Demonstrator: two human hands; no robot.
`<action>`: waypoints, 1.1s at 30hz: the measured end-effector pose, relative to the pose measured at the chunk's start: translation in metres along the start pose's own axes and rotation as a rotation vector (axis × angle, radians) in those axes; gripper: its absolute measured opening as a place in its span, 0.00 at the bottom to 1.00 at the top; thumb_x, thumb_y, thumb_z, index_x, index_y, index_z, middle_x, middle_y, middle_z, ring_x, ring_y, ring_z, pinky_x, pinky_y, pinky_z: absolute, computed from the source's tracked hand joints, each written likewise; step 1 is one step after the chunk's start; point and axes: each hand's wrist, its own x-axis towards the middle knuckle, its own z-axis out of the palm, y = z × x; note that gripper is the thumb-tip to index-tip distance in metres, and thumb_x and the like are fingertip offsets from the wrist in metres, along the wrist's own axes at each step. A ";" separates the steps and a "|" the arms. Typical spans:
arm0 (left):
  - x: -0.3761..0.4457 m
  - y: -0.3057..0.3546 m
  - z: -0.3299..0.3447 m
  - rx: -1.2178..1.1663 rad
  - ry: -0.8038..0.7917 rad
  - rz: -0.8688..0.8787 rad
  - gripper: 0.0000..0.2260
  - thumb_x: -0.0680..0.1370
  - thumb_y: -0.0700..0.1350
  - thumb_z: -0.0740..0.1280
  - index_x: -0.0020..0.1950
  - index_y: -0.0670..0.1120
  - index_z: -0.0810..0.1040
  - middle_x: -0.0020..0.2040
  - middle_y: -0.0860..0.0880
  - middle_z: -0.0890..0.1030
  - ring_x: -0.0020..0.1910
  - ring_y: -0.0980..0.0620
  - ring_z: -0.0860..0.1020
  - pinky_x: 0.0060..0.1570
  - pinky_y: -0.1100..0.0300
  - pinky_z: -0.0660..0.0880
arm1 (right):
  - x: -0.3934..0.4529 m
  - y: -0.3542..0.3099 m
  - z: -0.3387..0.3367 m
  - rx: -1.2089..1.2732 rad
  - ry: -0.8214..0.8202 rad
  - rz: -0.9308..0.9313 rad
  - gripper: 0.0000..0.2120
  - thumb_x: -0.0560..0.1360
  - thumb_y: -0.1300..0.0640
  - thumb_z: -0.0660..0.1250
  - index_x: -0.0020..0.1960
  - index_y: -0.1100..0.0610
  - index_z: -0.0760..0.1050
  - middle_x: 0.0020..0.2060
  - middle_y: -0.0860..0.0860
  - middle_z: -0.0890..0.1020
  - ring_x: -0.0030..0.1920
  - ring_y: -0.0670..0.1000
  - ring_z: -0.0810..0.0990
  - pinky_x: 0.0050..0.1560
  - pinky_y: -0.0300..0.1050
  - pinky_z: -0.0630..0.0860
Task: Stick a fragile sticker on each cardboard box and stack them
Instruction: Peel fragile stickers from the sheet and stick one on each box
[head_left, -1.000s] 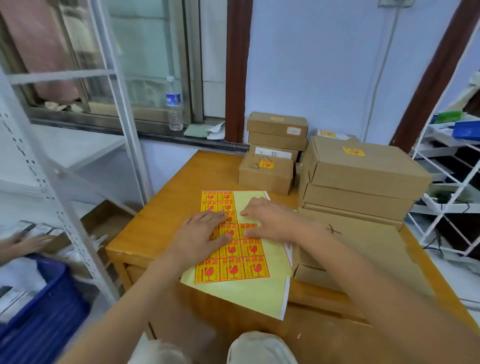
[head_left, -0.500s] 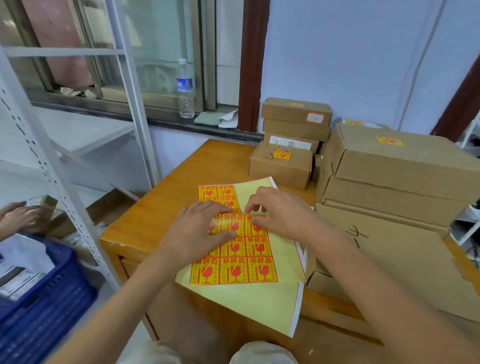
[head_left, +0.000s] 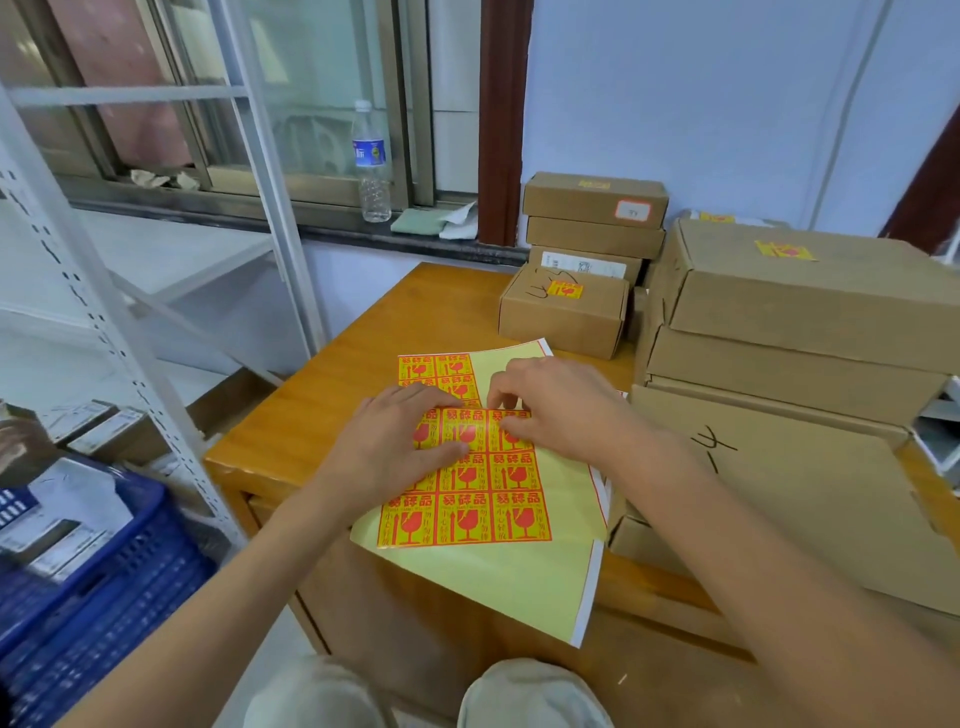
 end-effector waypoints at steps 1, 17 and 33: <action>0.000 0.000 0.000 0.002 -0.002 -0.002 0.25 0.74 0.68 0.67 0.70 0.62 0.72 0.67 0.60 0.76 0.64 0.58 0.73 0.66 0.49 0.72 | 0.000 0.000 0.000 -0.005 0.003 -0.002 0.10 0.80 0.45 0.68 0.61 0.44 0.77 0.54 0.43 0.80 0.51 0.45 0.76 0.41 0.42 0.71; 0.000 0.000 0.001 0.020 0.005 0.007 0.25 0.75 0.68 0.66 0.70 0.63 0.71 0.68 0.61 0.75 0.65 0.58 0.72 0.65 0.52 0.71 | 0.000 -0.004 0.002 -0.005 0.002 -0.021 0.11 0.80 0.44 0.68 0.60 0.45 0.75 0.53 0.43 0.78 0.53 0.46 0.76 0.46 0.48 0.77; -0.006 0.003 -0.001 0.017 0.060 0.060 0.24 0.75 0.66 0.69 0.69 0.61 0.72 0.67 0.60 0.74 0.64 0.58 0.72 0.63 0.57 0.69 | 0.000 -0.007 -0.003 0.021 0.052 -0.054 0.10 0.79 0.47 0.70 0.49 0.42 0.68 0.46 0.42 0.75 0.45 0.45 0.73 0.35 0.42 0.64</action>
